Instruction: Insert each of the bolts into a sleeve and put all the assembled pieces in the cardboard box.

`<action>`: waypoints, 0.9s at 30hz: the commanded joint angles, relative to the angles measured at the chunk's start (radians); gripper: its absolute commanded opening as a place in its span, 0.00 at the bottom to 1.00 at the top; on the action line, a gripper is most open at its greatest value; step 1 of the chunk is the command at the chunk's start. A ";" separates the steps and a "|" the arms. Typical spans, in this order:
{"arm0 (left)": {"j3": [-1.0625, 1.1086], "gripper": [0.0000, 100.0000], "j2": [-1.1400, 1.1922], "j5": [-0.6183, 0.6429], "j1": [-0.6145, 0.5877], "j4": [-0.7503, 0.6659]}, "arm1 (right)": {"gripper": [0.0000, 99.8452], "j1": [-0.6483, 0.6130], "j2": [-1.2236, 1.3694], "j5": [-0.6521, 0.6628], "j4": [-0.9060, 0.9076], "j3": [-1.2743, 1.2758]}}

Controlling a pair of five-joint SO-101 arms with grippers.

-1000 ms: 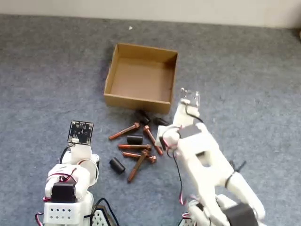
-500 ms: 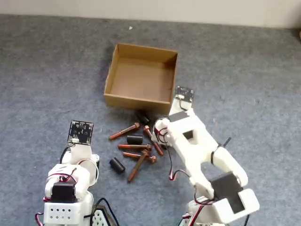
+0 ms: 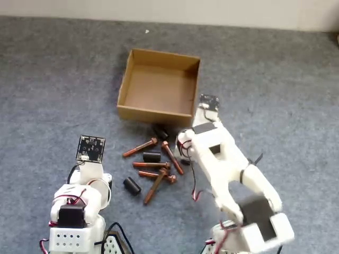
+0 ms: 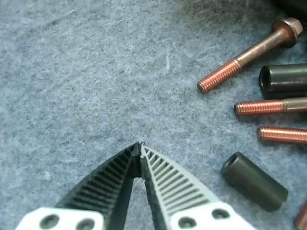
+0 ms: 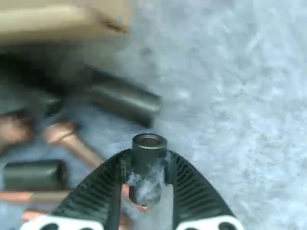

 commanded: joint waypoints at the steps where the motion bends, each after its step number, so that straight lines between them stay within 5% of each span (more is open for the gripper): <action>1: -0.015 0.01 -0.005 -0.008 0.012 -0.014 | 0.00 0.007 -0.263 0.068 0.058 0.077; 9: -0.038 0.01 -0.005 -0.008 0.007 -0.015 | 0.00 0.110 -0.553 0.063 -0.068 0.317; 17: -0.217 0.01 -0.002 -0.011 0.013 -0.011 | 0.00 0.202 -0.565 0.061 -0.277 0.466; 27: -0.440 0.01 0.127 -0.092 0.013 -0.009 | 0.00 0.234 -0.565 0.061 -0.306 0.479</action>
